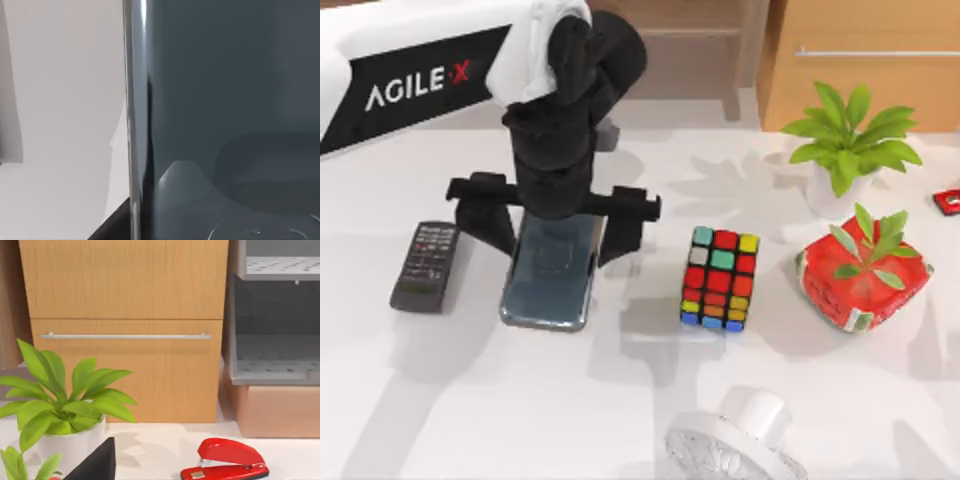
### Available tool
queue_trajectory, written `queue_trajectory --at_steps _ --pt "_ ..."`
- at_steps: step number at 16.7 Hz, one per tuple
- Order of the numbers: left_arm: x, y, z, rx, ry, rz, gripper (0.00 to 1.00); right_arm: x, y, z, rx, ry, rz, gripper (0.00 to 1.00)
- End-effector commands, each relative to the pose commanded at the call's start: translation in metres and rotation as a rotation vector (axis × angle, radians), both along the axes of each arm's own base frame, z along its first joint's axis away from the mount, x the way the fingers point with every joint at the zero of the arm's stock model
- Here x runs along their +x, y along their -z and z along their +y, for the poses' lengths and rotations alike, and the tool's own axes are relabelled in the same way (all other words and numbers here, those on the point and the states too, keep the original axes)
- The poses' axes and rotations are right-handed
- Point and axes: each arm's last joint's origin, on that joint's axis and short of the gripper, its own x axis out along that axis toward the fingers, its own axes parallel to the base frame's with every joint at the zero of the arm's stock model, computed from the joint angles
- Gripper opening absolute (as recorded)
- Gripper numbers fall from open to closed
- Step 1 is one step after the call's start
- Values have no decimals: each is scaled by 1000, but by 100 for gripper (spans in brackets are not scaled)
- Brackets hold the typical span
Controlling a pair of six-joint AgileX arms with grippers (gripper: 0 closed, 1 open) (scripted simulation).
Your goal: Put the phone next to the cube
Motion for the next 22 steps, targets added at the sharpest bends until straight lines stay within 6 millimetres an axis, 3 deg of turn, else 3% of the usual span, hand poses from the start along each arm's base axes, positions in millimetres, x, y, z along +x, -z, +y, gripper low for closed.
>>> queue_trajectory --at_steps 14,22 --pt "-10 -39 4 -29 63 -129 0 0 0 0 0 0 0 100" --pt "-1 -36 1 -99 3 -167 0 0 0 0 0 0 0 100"
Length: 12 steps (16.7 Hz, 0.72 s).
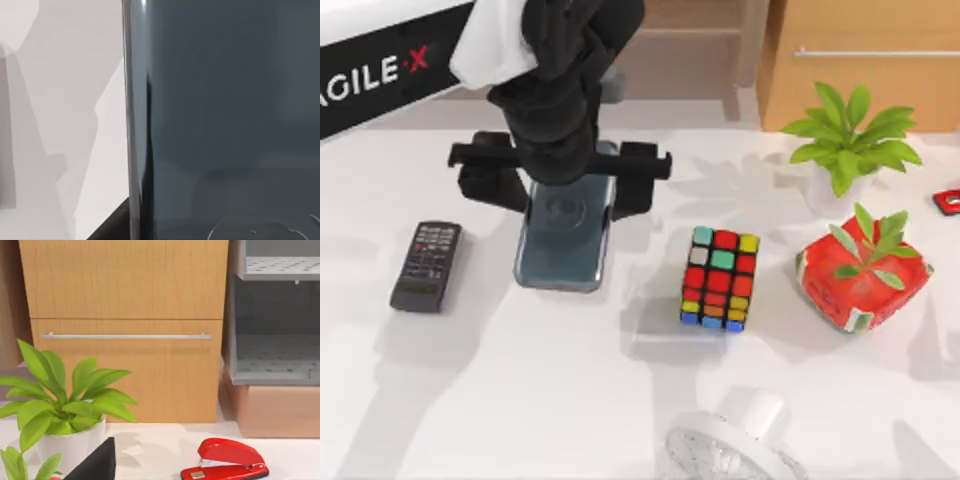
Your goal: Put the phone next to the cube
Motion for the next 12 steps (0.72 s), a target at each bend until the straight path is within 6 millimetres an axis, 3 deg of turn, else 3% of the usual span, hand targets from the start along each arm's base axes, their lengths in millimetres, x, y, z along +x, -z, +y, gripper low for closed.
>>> queue_trajectory --at_steps 7,12 --pt "15 33 -6 -39 -61 38 0 0 0 0 0 0 0 100" --pt "17 82 -6 -1 -95 142 0 0 0 0 0 0 0 100"
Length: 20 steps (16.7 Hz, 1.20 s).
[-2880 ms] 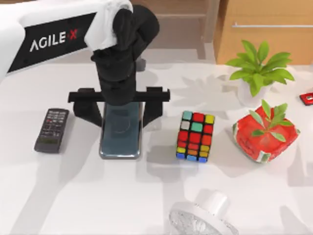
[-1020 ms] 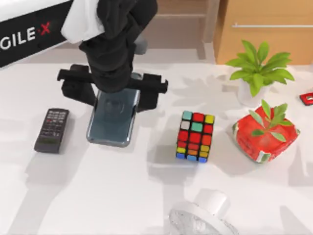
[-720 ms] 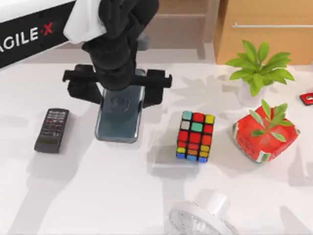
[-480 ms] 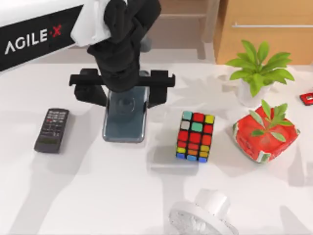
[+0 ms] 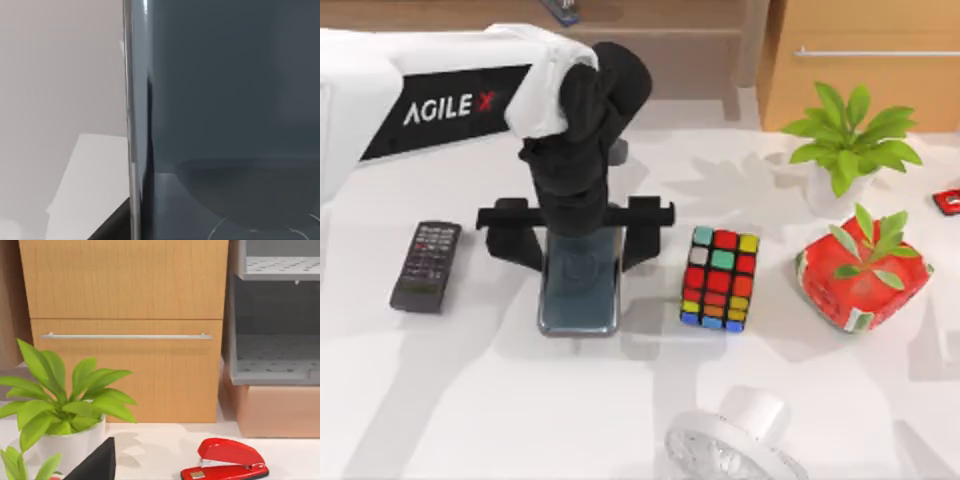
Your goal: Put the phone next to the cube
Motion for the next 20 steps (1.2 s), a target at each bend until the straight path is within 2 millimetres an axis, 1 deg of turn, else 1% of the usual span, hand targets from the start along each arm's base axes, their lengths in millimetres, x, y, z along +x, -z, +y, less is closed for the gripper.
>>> queue_trajectory --at_steps 2,8,20 --pt "-3 20 2 26 -5 49 0 0 0 0 0 0 0 100" --pt "-3 20 2 26 -5 49 0 0 0 0 0 0 0 100" --pt "-3 20 2 26 -5 49 90 0 0 0 0 0 0 100"
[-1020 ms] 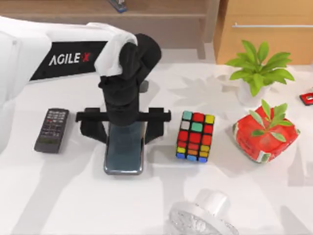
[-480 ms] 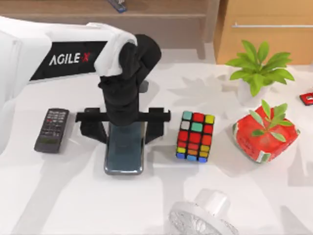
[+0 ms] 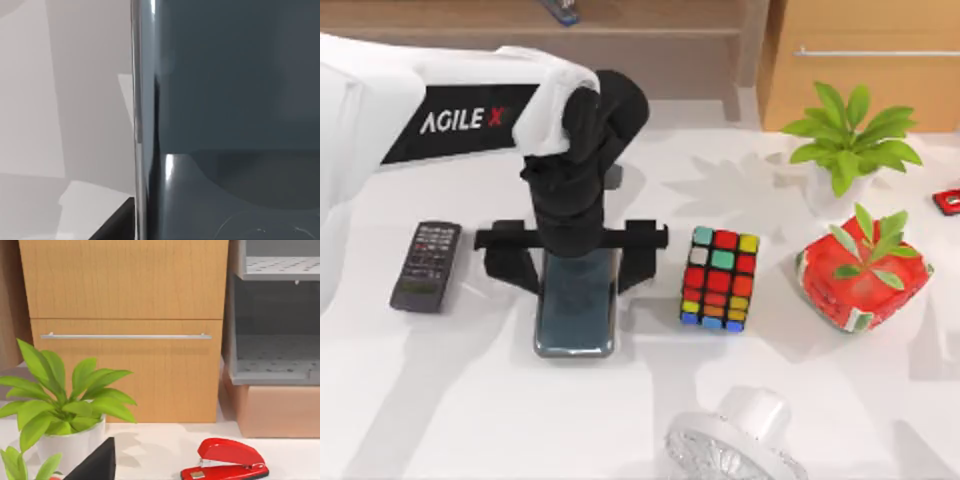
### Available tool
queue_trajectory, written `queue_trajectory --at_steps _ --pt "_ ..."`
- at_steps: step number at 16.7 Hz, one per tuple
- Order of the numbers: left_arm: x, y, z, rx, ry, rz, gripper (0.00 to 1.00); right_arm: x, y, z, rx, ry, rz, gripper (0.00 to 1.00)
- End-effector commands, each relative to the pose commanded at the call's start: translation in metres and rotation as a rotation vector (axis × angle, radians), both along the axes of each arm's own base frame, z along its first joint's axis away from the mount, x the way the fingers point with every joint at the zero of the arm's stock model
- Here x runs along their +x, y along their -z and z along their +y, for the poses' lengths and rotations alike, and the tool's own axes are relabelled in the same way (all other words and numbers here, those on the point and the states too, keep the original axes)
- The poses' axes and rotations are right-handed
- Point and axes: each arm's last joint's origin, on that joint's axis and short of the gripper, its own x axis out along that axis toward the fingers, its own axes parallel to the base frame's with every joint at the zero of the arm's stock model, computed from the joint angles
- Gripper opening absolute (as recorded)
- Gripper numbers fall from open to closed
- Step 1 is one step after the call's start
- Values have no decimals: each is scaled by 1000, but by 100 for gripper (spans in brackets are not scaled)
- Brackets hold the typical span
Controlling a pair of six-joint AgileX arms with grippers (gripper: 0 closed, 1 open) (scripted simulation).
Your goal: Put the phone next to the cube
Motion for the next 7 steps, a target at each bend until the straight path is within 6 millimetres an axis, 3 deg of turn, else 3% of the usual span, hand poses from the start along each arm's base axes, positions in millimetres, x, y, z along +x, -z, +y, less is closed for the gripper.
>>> queue_trajectory --at_steps 2,7 --pt "0 0 0 0 0 0 100 0 0 0 0 0 0 100" --pt "0 0 0 0 0 0 100 0 0 0 0 0 0 100"
